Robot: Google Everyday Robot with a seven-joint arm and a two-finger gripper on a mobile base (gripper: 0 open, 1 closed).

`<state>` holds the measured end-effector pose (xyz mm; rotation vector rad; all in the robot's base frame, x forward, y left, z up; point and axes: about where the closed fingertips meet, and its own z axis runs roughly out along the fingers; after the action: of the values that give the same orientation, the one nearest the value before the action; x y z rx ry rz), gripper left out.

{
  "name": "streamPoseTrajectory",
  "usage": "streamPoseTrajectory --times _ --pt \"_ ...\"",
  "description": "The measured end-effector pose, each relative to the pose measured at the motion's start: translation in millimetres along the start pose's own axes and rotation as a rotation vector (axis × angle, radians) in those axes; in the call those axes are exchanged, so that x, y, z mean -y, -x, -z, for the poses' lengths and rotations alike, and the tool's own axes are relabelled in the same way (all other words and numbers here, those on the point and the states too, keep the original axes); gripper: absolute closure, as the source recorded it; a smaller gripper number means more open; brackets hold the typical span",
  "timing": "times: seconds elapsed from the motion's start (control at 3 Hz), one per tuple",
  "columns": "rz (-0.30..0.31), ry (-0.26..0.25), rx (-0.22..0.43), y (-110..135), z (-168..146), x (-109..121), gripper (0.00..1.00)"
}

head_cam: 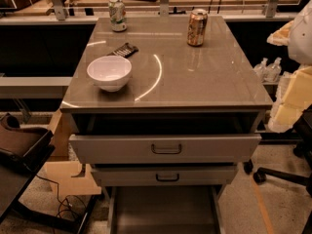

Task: Place orange can into bottom drawer

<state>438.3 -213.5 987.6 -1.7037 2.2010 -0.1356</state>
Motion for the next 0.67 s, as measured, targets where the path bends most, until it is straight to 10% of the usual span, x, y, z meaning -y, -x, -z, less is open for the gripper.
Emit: streamPoseTrajectory --times 0.67 --pt "-0.009 -0.060 0.023 -7 -9 17 0.00"
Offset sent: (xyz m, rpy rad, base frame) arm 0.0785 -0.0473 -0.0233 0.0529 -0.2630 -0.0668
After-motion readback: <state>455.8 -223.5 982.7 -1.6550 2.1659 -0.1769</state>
